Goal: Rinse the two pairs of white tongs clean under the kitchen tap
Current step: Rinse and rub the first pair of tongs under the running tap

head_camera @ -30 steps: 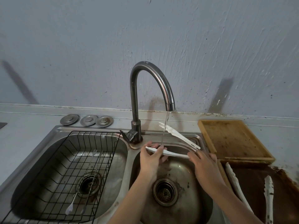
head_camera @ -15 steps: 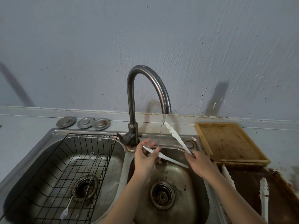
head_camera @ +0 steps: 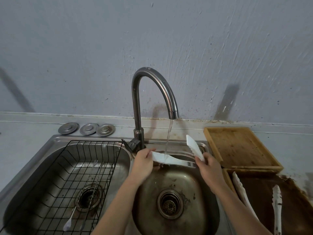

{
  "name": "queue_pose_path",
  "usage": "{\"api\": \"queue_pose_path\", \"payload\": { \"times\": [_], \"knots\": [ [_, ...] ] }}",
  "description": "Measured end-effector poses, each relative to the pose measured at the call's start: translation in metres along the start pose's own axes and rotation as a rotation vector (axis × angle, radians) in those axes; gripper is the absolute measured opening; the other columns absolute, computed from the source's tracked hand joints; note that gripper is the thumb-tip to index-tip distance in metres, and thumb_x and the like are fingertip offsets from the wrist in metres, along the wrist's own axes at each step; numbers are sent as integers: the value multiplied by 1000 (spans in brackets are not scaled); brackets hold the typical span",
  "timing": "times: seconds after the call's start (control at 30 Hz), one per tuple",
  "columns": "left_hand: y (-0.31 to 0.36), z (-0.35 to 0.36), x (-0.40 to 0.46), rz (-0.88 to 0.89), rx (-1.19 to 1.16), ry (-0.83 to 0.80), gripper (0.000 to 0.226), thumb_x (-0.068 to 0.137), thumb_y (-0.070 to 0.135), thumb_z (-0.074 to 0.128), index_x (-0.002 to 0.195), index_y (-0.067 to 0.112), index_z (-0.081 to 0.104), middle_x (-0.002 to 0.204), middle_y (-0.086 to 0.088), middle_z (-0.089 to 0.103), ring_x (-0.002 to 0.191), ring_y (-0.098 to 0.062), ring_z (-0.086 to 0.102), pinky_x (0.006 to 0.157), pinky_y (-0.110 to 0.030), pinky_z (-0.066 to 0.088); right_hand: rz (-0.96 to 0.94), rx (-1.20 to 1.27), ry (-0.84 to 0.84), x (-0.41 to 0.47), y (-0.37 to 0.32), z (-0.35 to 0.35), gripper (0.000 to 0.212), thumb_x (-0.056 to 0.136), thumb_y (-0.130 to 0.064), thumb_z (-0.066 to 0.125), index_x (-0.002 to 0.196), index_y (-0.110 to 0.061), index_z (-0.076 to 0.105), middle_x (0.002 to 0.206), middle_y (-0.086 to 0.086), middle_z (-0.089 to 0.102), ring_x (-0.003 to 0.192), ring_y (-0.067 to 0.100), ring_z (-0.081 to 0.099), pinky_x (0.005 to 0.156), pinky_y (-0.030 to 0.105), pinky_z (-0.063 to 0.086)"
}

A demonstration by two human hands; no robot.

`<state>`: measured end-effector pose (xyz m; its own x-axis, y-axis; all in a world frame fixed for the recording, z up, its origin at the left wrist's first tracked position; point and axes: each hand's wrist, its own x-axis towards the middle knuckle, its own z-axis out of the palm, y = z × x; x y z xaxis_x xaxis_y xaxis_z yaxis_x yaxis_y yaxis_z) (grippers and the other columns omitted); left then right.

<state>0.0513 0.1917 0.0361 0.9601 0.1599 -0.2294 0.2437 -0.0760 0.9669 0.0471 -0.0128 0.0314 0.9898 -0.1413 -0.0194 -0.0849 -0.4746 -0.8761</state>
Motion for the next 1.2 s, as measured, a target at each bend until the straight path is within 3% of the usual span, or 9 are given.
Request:
{"api": "queue_pose_path", "payload": {
  "times": [0.13,0.23,0.43,0.57,0.67,0.77,0.9,1.03,1.2],
  "knots": [
    [27,-10,-8,87,69,-11,32,100,9,32,122,7,55,103,-9,65,90,-23,67,72,-25,59,36,70,-11,-4,4,10,21,90,-30,56,104,-14,61,90,1,65,85,16,62,71,33,52],
    [43,-11,-16,199,202,-13,33,99,10,34,124,10,56,102,-11,68,88,-23,69,78,-33,59,61,190,-18,-7,6,20,31,88,-41,54,100,-14,66,94,12,69,90,25,65,82,46,53],
    [55,-14,-24,286,356,-21,30,98,14,37,118,14,61,98,-14,70,77,-30,69,78,-46,57,71,282,-65,-11,8,28,26,96,-23,48,100,-7,68,97,15,68,85,21,62,64,22,44],
    [46,-15,-21,134,270,-72,31,99,10,35,120,8,58,88,-12,61,71,-24,62,71,-33,58,1,166,-87,-12,14,22,18,94,-20,51,87,-15,66,78,4,63,70,13,57,58,17,42],
    [30,-13,-17,-7,269,-115,31,96,3,38,119,7,58,105,-14,60,85,-26,66,73,-31,60,-85,-74,-197,-14,19,14,20,93,-27,53,73,-29,54,67,-6,57,60,8,54,52,17,42],
    [13,-4,-12,-118,171,-134,31,90,-6,45,114,6,61,109,-14,61,85,-20,66,63,-25,60,-132,-243,-313,-13,20,6,17,90,-37,54,96,-22,61,84,-1,65,75,13,63,64,30,52],
    [-2,13,-10,-105,-62,97,25,74,-9,63,94,6,68,84,-6,70,74,-17,66,55,-21,55,-125,-176,-343,-12,13,2,21,90,-36,55,109,-29,55,97,-5,60,88,17,61,74,44,57],
    [-5,34,-19,-3,-126,272,27,70,-1,72,76,23,62,76,4,68,72,-11,65,61,-18,51,-161,-206,-305,-12,8,11,23,90,-39,55,109,-26,55,93,-7,64,78,9,63,61,25,53],
    [-3,39,-14,-55,7,45,19,82,2,58,100,10,61,100,-10,70,95,-25,66,88,-42,55,-80,-88,-326,-19,2,21,19,88,-44,55,86,-26,61,68,-12,59,57,-1,54,49,12,37]
  ]
}}
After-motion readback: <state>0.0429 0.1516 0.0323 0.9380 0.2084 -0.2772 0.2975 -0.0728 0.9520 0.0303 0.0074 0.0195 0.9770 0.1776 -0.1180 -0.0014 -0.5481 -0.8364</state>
